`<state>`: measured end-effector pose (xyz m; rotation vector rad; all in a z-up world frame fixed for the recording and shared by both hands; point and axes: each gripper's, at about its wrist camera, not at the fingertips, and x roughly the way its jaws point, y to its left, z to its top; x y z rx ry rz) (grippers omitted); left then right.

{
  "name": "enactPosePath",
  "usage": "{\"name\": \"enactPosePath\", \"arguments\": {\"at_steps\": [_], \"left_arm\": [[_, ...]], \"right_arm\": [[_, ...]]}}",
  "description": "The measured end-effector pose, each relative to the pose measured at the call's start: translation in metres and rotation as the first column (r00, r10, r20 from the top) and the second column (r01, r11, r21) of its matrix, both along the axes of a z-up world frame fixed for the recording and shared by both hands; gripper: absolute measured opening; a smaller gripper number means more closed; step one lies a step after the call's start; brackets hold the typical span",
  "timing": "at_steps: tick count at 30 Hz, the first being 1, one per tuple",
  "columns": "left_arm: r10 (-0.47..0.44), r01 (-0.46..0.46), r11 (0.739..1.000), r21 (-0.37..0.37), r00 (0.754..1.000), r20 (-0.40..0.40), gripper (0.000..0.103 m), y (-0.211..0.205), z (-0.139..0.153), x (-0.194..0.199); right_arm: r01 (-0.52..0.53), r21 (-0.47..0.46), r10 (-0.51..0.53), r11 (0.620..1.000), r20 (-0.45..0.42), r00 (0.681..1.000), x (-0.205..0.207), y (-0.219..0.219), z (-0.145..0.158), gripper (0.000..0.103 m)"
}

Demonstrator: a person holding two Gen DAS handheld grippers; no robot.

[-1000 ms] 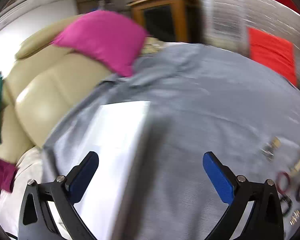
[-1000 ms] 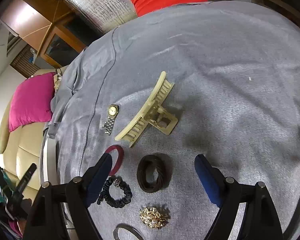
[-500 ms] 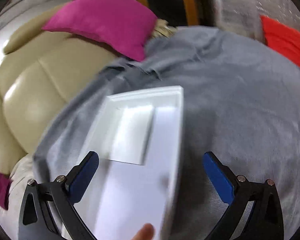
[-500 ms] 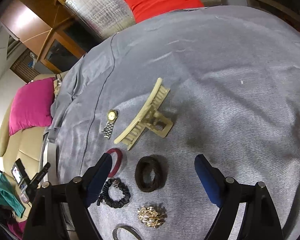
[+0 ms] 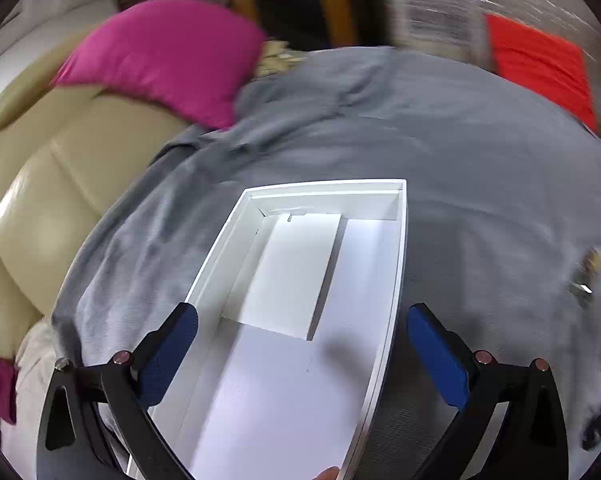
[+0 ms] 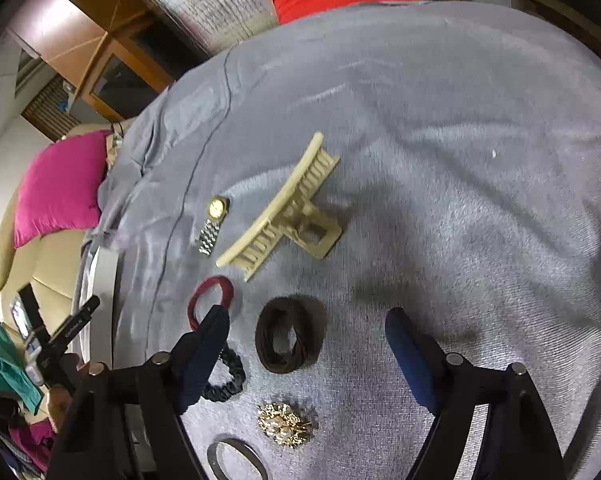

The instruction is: Organize jewelry

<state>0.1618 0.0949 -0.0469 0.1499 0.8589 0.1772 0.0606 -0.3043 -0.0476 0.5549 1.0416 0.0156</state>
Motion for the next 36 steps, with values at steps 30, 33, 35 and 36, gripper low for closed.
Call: {"name": "enactPosePath", "arguments": {"at_steps": [30,33,35,36], "left_arm": [[-0.584,0.587,0.808,-0.056,0.810,0.055,0.103,-0.201,0.021,-0.141],[-0.637,0.637,0.770,-0.037,0.770,-0.010,0.103,-0.227,0.006,-0.139],[-0.654,0.652,0.756,-0.063,0.756,-0.028,0.103,-0.236,0.000,-0.142],[-0.662,0.657,0.748,-0.093,0.749,-0.036,0.103,-0.240,-0.003,-0.143]], "right_arm": [[0.088,-0.108,-0.079,0.990,0.090,0.993,-0.037,-0.030,0.021,0.005],[0.048,-0.043,-0.044,0.998,0.094,0.995,-0.039,-0.037,0.022,0.005],[0.048,-0.037,-0.045,0.998,0.085,0.995,-0.040,-0.039,0.020,0.007],[0.053,-0.032,-0.050,0.998,0.077,0.996,-0.040,-0.042,0.020,0.007]]}}
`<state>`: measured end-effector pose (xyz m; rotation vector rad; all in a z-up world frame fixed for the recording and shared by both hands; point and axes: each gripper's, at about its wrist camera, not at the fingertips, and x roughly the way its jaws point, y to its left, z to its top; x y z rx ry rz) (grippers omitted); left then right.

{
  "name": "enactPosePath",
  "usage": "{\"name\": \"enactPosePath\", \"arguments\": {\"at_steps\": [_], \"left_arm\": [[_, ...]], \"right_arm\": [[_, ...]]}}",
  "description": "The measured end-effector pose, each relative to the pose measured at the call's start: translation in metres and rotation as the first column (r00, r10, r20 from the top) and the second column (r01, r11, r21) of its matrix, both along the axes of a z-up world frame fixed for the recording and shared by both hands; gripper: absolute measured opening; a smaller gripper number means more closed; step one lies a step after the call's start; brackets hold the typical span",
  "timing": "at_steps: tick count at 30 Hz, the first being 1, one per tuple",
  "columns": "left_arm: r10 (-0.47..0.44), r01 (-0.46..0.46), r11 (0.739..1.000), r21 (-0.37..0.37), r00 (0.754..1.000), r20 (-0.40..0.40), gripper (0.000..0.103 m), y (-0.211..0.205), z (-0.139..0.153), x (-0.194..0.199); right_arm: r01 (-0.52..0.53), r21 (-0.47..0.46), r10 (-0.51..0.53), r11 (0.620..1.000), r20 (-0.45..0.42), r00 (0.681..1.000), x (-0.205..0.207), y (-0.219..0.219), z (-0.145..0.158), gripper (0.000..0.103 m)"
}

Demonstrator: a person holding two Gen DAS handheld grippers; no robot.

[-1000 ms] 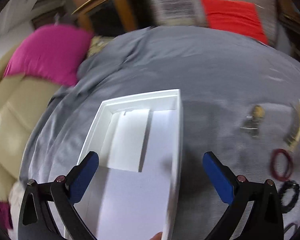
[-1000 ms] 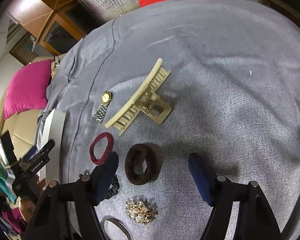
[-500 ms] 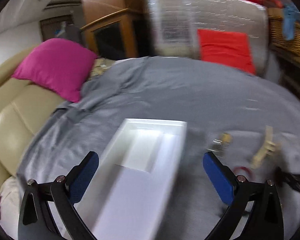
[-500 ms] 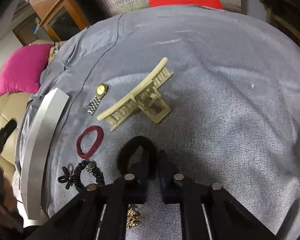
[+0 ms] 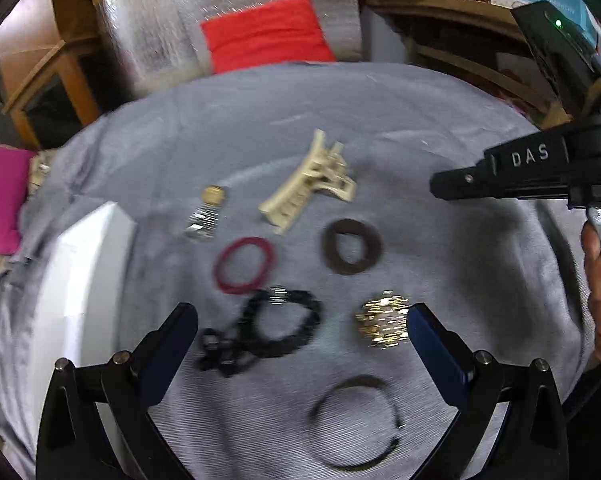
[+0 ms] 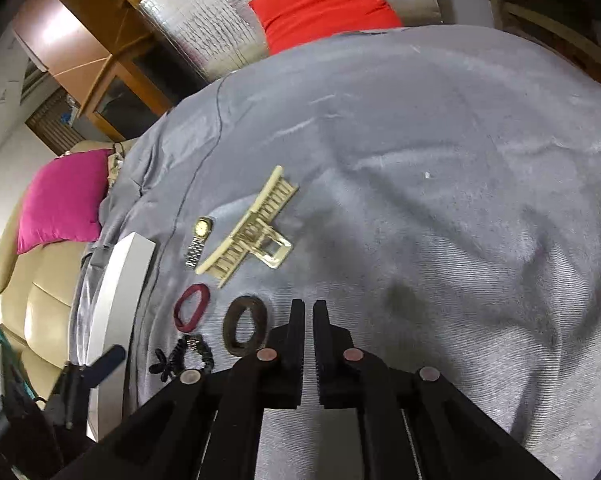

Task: Organize jewelry
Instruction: 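Grasp the gold pearl brooch with the left tool while the right tool grasps the brown hair tie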

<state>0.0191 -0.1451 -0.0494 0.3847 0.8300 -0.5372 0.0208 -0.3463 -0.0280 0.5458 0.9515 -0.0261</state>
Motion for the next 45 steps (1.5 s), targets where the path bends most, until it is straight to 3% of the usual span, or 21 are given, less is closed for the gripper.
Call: {"name": "enactPosePath", "arguments": {"at_steps": [2,4,6,7,8,13,15,17,19,20,25,31,33,34,37,39,40,41,42,43,45], "left_arm": [[-0.016,0.015,1.000,-0.014,0.999,-0.029,0.102,-0.007,-0.005,0.002],[-0.034,0.034,0.999,-0.010,0.998,-0.050,0.095,-0.015,-0.010,0.002],[-0.061,0.059,0.998,-0.015,0.993,-0.099,0.079,-0.020,-0.016,0.003],[-0.066,0.064,0.998,-0.014,0.991,-0.115,0.076,-0.021,-0.020,0.004],[-0.069,0.069,0.998,-0.007,0.989,-0.130,0.069,-0.023,-0.025,0.006],[-0.070,0.068,0.998,-0.016,0.986,-0.149,0.068,-0.026,-0.030,0.011],[-0.070,0.069,0.998,-0.013,0.985,-0.160,0.069,-0.029,-0.033,0.012],[-0.081,0.080,0.997,-0.015,0.985,-0.152,0.069,-0.029,-0.032,0.010],[-0.087,0.084,0.996,-0.027,0.984,-0.156,0.057,-0.024,-0.029,0.009],[-0.087,0.083,0.996,-0.033,0.984,-0.155,0.040,-0.018,-0.026,0.004],[-0.090,0.070,0.991,-0.115,0.981,-0.173,0.040,-0.001,-0.011,0.009],[-0.070,0.049,0.981,-0.187,0.992,-0.108,0.040,0.036,0.021,0.006],[-0.048,0.030,0.979,-0.200,0.995,-0.089,0.040,0.049,0.030,0.007],[-0.041,0.022,0.978,-0.208,0.995,-0.088,0.040,0.054,0.033,0.009],[0.004,-0.022,0.973,-0.228,0.997,-0.079,0.040,0.073,0.044,0.013],[0.039,-0.056,0.969,-0.241,0.996,-0.077,0.040,0.084,0.050,0.018],[0.052,-0.070,0.967,-0.246,0.996,-0.077,0.040,0.089,0.051,0.022],[0.066,-0.083,0.965,-0.250,0.995,-0.078,0.040,0.092,0.051,0.026],[0.082,-0.100,0.963,-0.251,0.993,-0.079,0.040,0.097,0.051,0.032],[0.095,-0.112,0.962,-0.251,0.992,-0.078,0.040,0.102,0.050,0.036],[0.126,-0.142,0.956,-0.256,0.989,-0.077,0.040,0.115,0.050,0.045]], "right_arm": [[0.024,0.043,-0.024,0.999,-0.008,1.000,0.001,-0.009,0.000,0.008],[0.064,0.100,-0.064,0.993,0.001,0.998,0.001,-0.020,0.000,0.009],[0.098,0.126,-0.100,0.987,0.013,0.995,-0.001,-0.029,0.003,0.030],[0.103,0.129,-0.106,0.986,0.019,0.994,-0.002,-0.030,0.005,0.059],[0.106,0.131,-0.111,0.986,0.031,0.993,-0.002,-0.031,0.007,0.075],[0.092,0.116,-0.102,0.989,0.083,0.991,-0.003,-0.029,0.017,0.073],[0.078,0.117,-0.088,0.990,0.081,0.993,0.000,-0.026,0.016,0.065],[0.050,0.097,-0.056,0.994,0.062,0.997,0.005,-0.019,0.014,0.049],[0.027,0.078,-0.030,0.997,0.037,0.999,0.009,-0.012,0.009,0.036],[0.013,0.074,-0.015,0.997,0.023,1.000,0.011,-0.008,0.006,0.036],[-0.038,0.079,0.038,0.996,-0.002,0.999,0.020,0.007,-0.001,0.037],[-0.092,0.071,0.096,0.993,-0.051,0.994,0.034,0.030,-0.014,0.038],[-0.108,0.044,0.111,0.993,-0.072,0.991,0.039,0.041,-0.019,0.047],[-0.110,0.028,0.112,0.994,-0.081,0.990,0.042,0.045,-0.021,0.059],[-0.119,-0.050,0.115,0.992,-0.087,0.990,0.048,0.057,-0.025,0.063],[-0.139,-0.142,0.125,0.980,-0.107,0.986,0.053,0.068,-0.028,0.049],[-0.141,-0.207,0.119,0.968,-0.115,0.986,0.054,0.073,-0.029,0.034],[-0.153,-0.268,0.123,0.951,-0.125,0.984,0.055,0.078,-0.030,0.028],[-0.159,-0.297,0.128,0.941,-0.123,0.984,0.055,0.081,-0.030,0.024],[-0.163,-0.310,0.130,0.936,-0.125,0.984,0.055,0.082,-0.030,0.012],[-0.154,-0.324,0.123,0.934,-0.114,0.986,0.053,0.083,-0.027,0.010]]}}
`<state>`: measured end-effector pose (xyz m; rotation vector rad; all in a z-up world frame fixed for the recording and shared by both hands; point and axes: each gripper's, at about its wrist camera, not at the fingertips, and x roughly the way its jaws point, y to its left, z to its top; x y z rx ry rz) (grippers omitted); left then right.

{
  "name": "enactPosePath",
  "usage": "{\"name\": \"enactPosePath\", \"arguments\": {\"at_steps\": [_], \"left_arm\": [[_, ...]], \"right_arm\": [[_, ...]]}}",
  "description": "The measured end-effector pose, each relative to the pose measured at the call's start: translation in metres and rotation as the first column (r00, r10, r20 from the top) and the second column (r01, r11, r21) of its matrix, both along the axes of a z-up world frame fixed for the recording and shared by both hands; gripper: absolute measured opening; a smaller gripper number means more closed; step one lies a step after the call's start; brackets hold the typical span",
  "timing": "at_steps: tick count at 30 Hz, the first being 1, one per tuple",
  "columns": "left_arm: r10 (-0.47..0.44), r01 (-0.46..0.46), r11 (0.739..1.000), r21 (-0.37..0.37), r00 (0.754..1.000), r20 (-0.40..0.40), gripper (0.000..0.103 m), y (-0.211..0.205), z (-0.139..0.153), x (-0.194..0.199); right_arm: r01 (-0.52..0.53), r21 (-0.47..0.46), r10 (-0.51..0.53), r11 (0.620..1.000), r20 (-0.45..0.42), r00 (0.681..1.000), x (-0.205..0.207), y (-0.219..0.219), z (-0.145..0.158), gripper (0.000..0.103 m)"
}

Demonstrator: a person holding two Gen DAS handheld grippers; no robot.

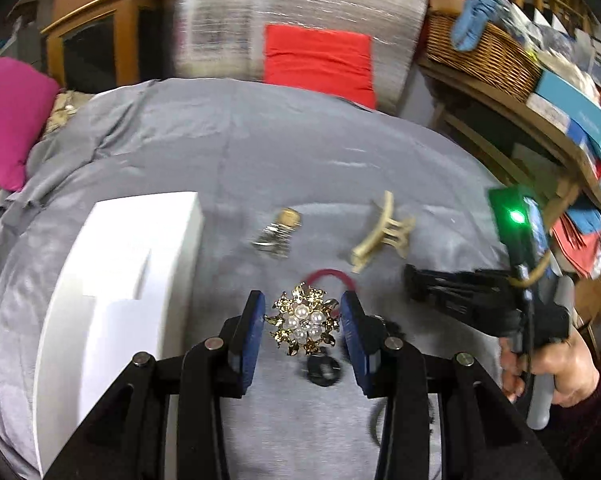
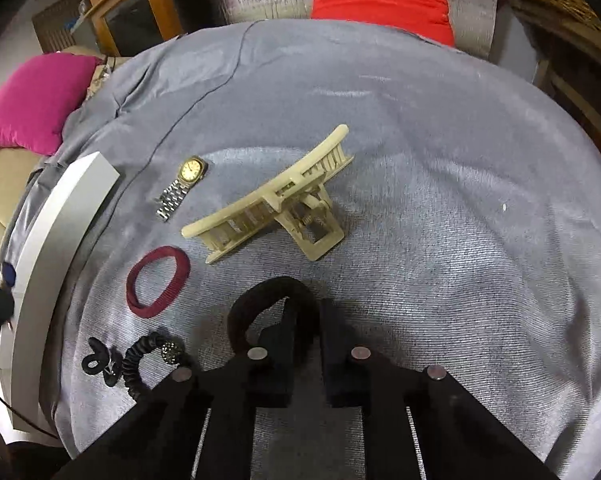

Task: Organize jewelry
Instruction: 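Grasp the gold pearl brooch with the left tool while the right tool grasps the brown hair tie, then carry the brooch and brown hair tie into the white box and release both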

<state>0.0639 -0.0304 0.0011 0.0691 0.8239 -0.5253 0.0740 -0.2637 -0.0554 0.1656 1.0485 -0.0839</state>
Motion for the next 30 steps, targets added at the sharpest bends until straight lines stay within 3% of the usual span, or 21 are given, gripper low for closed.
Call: {"name": "enactPosePath", "arguments": {"at_steps": [6,11,17,21,26,30], "left_arm": [[0.110,-0.110,0.991,-0.072,0.994,-0.003,0.040,0.042,0.010,0.022],[0.247,-0.249,0.958,-0.139,0.968,-0.036,0.040,0.073,0.013,0.043],[0.367,-0.376,0.917,-0.130,0.926,-0.091,0.040,0.092,-0.001,0.077],[0.457,-0.469,0.879,-0.084,0.881,-0.124,0.040,0.103,-0.016,0.094],[0.471,-0.494,0.866,-0.079,0.858,-0.203,0.040,0.109,-0.034,0.102],[0.516,-0.537,0.843,-0.004,0.812,-0.272,0.040,0.118,-0.051,0.101]], "right_arm": [[0.032,0.071,-0.039,0.997,0.099,0.994,-0.012,-0.006,0.024,0.008],[0.009,0.161,-0.037,0.987,0.170,0.985,-0.016,0.000,0.043,0.008],[-0.040,0.227,-0.013,0.973,0.225,0.974,-0.009,0.020,0.052,0.008],[-0.094,0.250,0.030,0.964,0.247,0.969,0.004,0.039,0.055,0.008],[-0.173,0.263,0.107,0.949,0.246,0.963,0.036,0.071,0.060,0.008],[-0.242,0.293,0.177,0.925,0.232,0.956,0.076,0.109,0.068,0.008]]}}
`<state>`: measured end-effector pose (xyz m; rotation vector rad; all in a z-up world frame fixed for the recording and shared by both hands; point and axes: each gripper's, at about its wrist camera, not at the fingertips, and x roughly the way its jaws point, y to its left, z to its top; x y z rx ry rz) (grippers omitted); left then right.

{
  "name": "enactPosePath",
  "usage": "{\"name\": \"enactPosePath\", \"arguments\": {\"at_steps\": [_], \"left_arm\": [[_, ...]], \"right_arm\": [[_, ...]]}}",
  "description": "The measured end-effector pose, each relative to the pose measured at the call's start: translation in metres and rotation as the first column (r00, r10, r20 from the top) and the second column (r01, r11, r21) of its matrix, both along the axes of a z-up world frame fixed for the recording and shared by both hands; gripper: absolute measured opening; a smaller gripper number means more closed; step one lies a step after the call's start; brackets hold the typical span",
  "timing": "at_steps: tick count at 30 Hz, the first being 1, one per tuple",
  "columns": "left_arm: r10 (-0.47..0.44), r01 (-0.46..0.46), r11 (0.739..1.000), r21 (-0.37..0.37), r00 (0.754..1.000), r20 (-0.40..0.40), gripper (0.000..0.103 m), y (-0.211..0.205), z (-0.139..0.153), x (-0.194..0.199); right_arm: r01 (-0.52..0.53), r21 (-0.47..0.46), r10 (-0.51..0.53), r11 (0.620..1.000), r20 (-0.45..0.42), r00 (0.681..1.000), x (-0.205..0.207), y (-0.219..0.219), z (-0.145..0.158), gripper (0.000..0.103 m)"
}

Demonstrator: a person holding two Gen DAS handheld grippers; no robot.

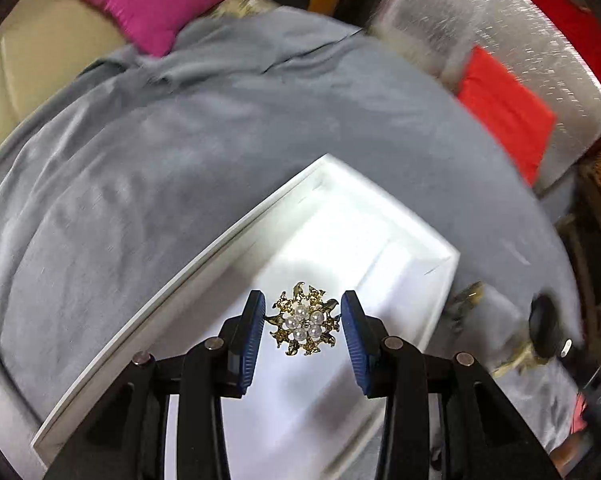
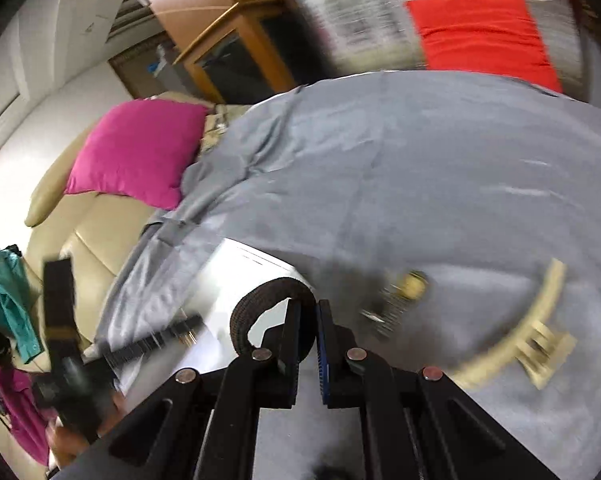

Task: Organize jewelry
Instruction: 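Carry the brooch and brown hair tie into the white box and release both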

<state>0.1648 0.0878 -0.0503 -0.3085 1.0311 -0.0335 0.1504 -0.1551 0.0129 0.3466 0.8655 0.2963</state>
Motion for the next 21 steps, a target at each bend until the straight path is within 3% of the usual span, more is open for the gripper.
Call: {"name": "enactPosePath", "arguments": {"at_steps": [7,15,21], "left_arm": [[0.050,-0.050,0.999,0.006,0.998,-0.032,0.040,0.014,-0.009,-0.008],[0.040,-0.041,0.999,-0.025,0.998,-0.051,0.040,0.016,-0.015,-0.006],[0.038,-0.040,0.998,-0.043,0.998,-0.058,0.041,0.019,-0.017,-0.004]], "right_arm": [[-0.128,-0.027,0.123,0.991,-0.139,0.983,0.065,0.069,-0.025,0.008],[-0.187,-0.090,0.156,0.978,-0.274,0.949,0.109,0.113,-0.062,0.009],[-0.193,-0.136,0.145,0.972,-0.302,0.942,0.124,0.133,-0.077,0.011]]}}
